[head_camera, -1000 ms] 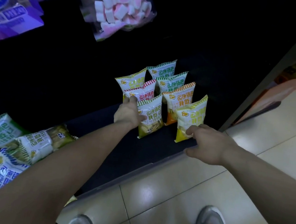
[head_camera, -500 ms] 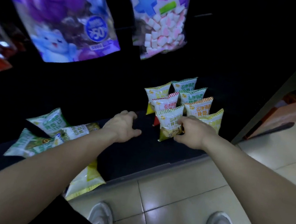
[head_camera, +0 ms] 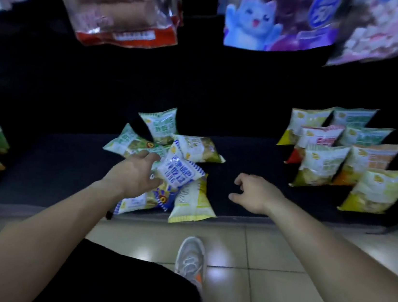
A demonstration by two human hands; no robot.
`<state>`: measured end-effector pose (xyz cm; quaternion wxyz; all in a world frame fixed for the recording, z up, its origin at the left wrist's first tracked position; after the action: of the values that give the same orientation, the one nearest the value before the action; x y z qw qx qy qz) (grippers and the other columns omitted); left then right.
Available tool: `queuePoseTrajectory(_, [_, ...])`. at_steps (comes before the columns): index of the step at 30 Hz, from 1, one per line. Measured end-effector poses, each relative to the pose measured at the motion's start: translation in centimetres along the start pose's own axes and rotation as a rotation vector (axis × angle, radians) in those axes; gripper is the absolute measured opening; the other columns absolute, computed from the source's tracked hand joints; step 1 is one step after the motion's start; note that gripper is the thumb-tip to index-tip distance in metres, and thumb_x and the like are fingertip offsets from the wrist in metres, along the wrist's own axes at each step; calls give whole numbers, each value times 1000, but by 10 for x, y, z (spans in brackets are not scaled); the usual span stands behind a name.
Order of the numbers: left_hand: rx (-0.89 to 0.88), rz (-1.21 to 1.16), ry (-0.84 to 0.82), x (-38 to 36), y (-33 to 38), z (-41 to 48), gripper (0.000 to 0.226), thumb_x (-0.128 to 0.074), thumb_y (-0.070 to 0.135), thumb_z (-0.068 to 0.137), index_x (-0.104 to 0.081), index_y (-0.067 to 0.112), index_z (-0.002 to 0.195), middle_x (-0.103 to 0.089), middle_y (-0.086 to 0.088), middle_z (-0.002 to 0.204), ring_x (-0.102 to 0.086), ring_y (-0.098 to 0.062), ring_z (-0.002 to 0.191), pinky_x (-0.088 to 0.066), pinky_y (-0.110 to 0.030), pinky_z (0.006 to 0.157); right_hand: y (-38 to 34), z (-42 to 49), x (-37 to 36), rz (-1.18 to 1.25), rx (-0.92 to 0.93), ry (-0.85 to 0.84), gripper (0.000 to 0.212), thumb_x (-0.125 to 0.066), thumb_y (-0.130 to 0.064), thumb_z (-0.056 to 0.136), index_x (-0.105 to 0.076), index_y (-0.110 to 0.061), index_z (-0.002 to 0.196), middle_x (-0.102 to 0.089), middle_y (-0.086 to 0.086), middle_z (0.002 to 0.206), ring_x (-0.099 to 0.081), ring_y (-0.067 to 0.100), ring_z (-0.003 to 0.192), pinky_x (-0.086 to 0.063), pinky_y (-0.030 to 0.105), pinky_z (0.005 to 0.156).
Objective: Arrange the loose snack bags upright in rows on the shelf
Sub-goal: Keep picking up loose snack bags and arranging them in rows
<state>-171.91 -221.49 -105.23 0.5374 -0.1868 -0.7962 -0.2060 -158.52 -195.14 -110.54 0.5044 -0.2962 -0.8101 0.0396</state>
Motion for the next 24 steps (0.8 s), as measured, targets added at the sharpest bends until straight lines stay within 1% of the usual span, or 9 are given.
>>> queuePoseTrajectory(2, [-15, -16, 7, -5, -9, 6, 71, -63, 51, 89, -35, 21, 148, -42, -8, 146, -51, -29, 124, -48, -40, 94, -16, 22, -36, 40, -16, -41, 61, -60, -55, 88, -49, -22, 138, -56, 6, 135, -56, 26, 120, -48, 40, 96])
queuePoseTrajectory(6, [-60, -50, 20, -10, -13, 26, 73, -63, 52, 89, -33, 23, 149, -34, -8, 154, -38, -29, 138, -40, -44, 107, -36, 58, -93, 115, -98, -85, 72, -58, -60, 88, -46, -10, 138, -52, 15, 141, -52, 32, 127, -46, 40, 98])
queuePoseTrajectory(9, [-78, -78, 1, -13, -10, 37, 74, -64, 52, 89, -32, 24, 150, -31, -7, 157, -34, -27, 141, -37, -43, 110, -37, 72, -120, 237, -208, -100, 86, -57, -68, 86, -38, -7, 144, -48, 15, 146, -50, 33, 130, -46, 41, 97])
queuePoseTrajectory(11, [-77, -88, -9, -15, -11, 42, 74, -64, 52, 89, -32, 24, 150, -32, -7, 156, -35, -28, 141, -37, -43, 110, -34, 79, -133, 337, -239, -113, 89, -58, -72, 83, -41, -8, 142, -52, 14, 142, -53, 32, 126, -48, 41, 95])
queuePoseTrajectory(14, [-60, -97, -28, -19, -14, 45, 74, -63, 52, 89, -32, 25, 150, -28, -7, 159, -26, -27, 146, -33, -42, 114, -27, 85, -146, 484, -246, -96, 74, -65, -72, 78, -56, -13, 124, -63, 7, 123, -60, 23, 101, -48, 35, 81])
queuePoseTrajectory(16, [-43, -100, -41, -21, -16, 47, 74, -63, 52, 89, -31, 25, 150, -28, -6, 159, -24, -26, 147, -31, -41, 113, -22, 87, -148, 540, -265, -70, 67, -68, -71, 75, -63, -15, 111, -67, 4, 112, -61, 21, 91, -47, 33, 74])
queuePoseTrajectory(19, [-32, -99, -44, -22, -16, 46, 75, -64, 54, 88, -32, 25, 149, -31, -7, 158, -29, -26, 145, -34, -41, 112, -12, 85, -135, 581, -276, 8, 60, -75, -67, 72, -65, -16, 102, -69, 3, 101, -63, 21, 87, -47, 32, 71])
queuePoseTrajectory(21, [-38, -94, -47, -20, -12, 45, 75, -64, 54, 88, -33, 24, 149, -32, -7, 156, -30, -27, 144, -35, -42, 112, -4, 81, -119, 593, -268, 65, 58, -81, -61, 69, -66, -15, 102, -70, 3, 100, -66, 21, 89, -50, 33, 74])
queuePoseTrajectory(24, [-51, -77, -55, -16, 0, 44, 73, -64, 52, 89, -33, 24, 149, -34, -8, 154, -36, -29, 140, -38, -43, 109, 14, 68, -88, 523, -272, 127, 57, -87, -51, 65, -68, -15, 104, -72, 6, 102, -68, 24, 94, -51, 31, 77])
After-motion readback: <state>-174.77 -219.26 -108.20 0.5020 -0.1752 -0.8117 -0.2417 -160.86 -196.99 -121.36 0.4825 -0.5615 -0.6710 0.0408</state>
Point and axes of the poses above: each hand's wrist, its own z-axis towards the middle knuckle, its own x-axis out of the back of the hand, y = z × x, the point moved 4 cm from there along z, towards the middle knuckle
